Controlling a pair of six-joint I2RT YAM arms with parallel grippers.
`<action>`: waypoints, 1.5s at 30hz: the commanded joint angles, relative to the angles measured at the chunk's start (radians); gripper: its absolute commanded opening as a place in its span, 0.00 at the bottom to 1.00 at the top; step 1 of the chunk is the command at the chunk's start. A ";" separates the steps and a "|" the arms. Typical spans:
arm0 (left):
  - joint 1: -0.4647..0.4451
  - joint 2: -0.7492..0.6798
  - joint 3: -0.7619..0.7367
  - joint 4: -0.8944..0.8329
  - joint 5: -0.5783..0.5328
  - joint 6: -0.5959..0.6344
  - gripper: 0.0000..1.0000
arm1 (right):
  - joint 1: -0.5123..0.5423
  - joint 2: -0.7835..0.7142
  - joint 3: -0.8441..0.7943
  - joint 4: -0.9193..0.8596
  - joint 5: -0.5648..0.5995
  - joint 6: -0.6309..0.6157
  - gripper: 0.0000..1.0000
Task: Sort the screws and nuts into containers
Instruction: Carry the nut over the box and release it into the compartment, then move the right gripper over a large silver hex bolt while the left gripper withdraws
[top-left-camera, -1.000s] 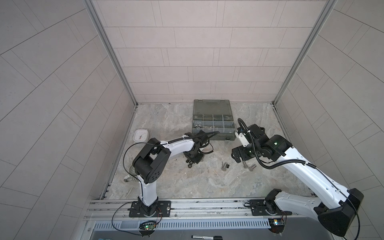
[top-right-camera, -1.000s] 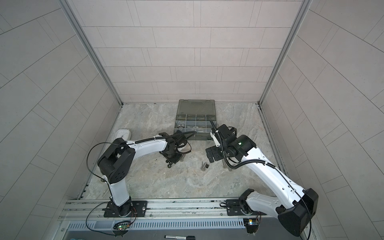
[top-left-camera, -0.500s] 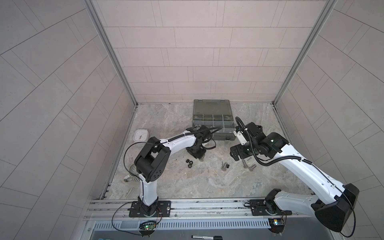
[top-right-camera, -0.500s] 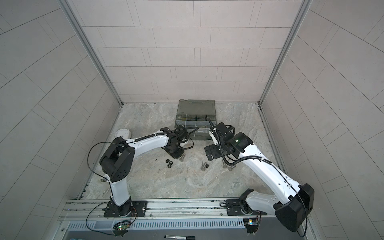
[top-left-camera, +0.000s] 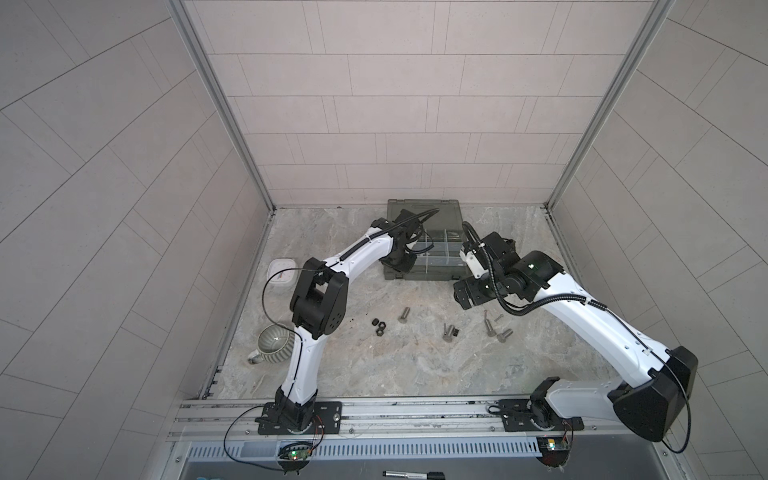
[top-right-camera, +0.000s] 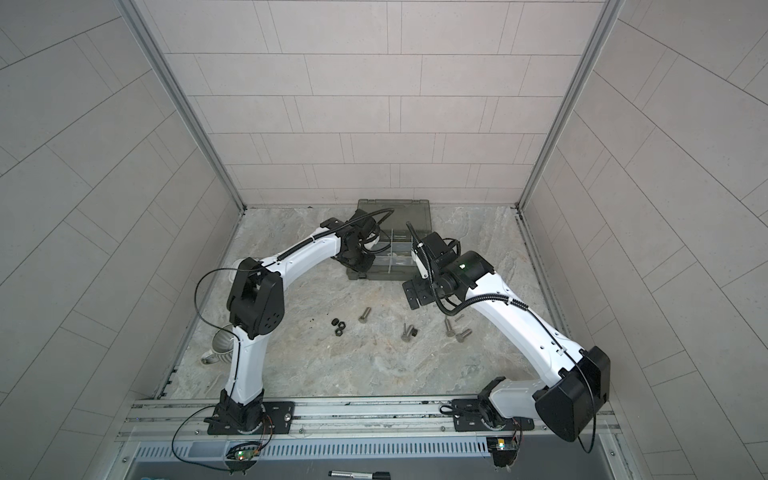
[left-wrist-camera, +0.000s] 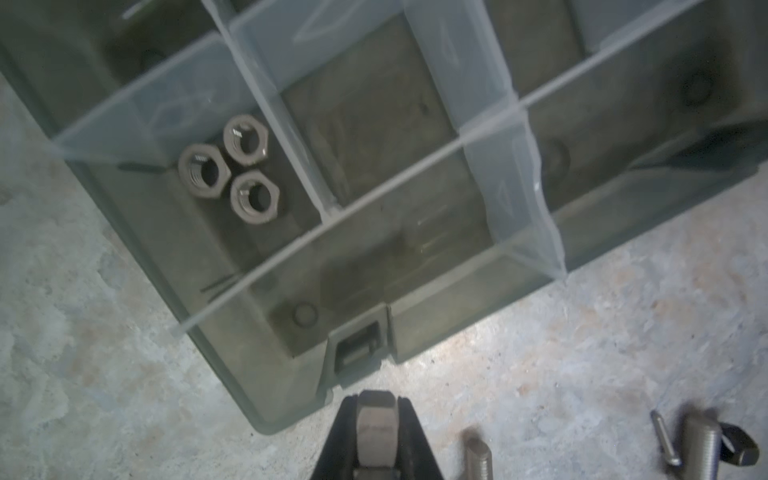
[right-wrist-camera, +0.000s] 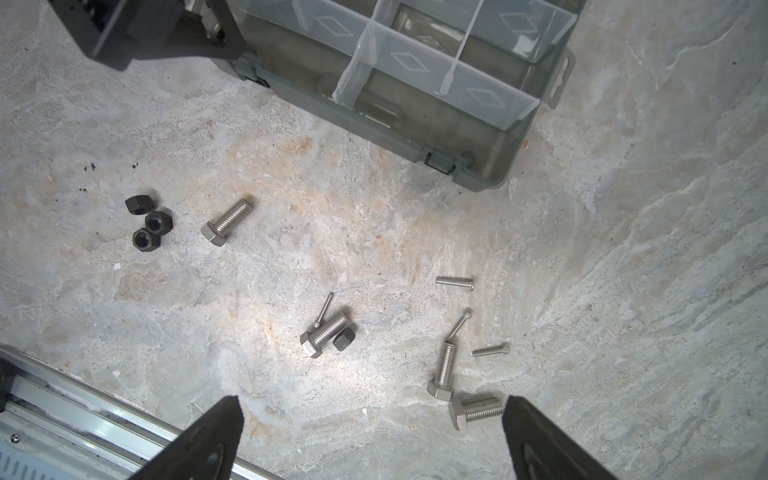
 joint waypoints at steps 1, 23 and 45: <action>0.020 0.053 0.114 -0.075 -0.009 -0.020 0.09 | -0.013 0.033 0.048 -0.010 0.021 -0.034 0.99; 0.132 0.264 0.368 -0.046 0.096 -0.103 0.34 | -0.105 0.416 0.458 -0.086 -0.026 -0.095 0.99; 0.131 -0.241 -0.041 0.139 0.017 -0.122 0.74 | -0.147 0.259 0.196 -0.103 -0.047 -0.025 0.98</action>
